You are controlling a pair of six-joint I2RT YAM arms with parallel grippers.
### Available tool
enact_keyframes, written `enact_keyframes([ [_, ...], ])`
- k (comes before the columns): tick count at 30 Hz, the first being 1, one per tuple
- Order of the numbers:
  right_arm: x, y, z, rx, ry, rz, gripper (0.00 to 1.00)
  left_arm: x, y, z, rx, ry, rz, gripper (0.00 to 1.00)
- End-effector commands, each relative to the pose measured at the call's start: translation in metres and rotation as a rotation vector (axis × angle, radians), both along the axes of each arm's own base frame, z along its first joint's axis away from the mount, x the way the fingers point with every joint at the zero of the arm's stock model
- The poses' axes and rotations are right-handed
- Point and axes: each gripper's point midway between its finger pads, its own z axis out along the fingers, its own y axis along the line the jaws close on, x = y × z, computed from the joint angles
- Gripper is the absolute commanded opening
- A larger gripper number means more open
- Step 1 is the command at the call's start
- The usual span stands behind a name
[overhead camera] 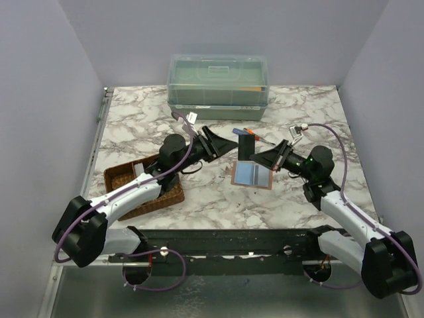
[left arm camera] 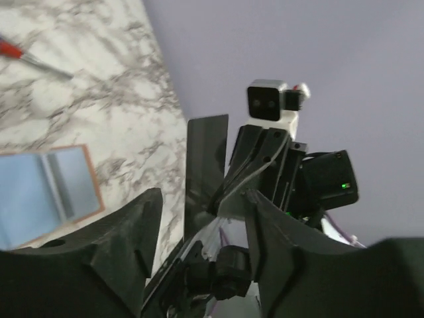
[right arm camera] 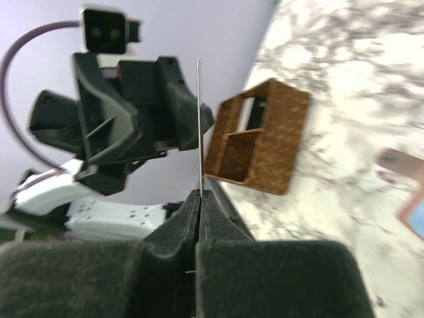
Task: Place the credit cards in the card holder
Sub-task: Pick up the credit card from the storage box, then insert the credit card into the card holder.
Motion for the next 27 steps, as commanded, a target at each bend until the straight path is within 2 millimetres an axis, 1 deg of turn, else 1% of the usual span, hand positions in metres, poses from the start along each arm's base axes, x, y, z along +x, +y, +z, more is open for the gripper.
enact_keyframes([
  [1,0.007,-0.034,-0.071,-0.263,0.137,-0.086,0.00,0.004,0.020,-0.057,0.263,0.137,0.088,0.63],
  [3,0.003,-0.047,-0.097,-0.353,0.189,-0.077,0.00,0.006,0.025,-0.075,0.378,0.186,0.078,0.65],
  [5,-0.004,-0.055,-0.120,-0.417,0.247,-0.042,0.00,0.004,0.021,-0.089,0.474,0.196,0.013,0.66],
  [8,-0.013,-0.059,-0.144,-0.484,0.316,0.017,0.00,-0.004,0.003,-0.104,0.514,0.219,-0.138,0.66],
  [10,-0.016,-0.062,-0.156,-0.499,0.354,0.032,0.00,-0.005,-0.009,-0.116,0.536,0.239,-0.224,0.66],
  [12,-0.016,-0.065,-0.160,-0.473,0.379,0.040,0.00,-0.003,-0.020,-0.131,0.557,0.277,-0.294,0.64],
  [13,-0.015,-0.067,-0.162,-0.463,0.397,0.036,0.00,-0.002,-0.025,-0.141,0.569,0.305,-0.319,0.61],
  [16,-0.013,-0.074,-0.169,-0.427,0.433,0.030,0.00,0.004,-0.035,-0.168,0.599,0.377,-0.361,0.55],
  [19,-0.014,-0.076,-0.175,-0.392,0.468,0.043,0.00,0.008,-0.043,-0.188,0.614,0.420,-0.397,0.50],
  [22,-0.013,-0.076,-0.180,-0.387,0.485,0.053,0.00,0.012,-0.048,-0.201,0.633,0.433,-0.413,0.47],
  [27,-0.008,-0.076,-0.185,-0.392,0.496,0.058,0.00,0.014,-0.049,-0.215,0.657,0.445,-0.422,0.43],
])
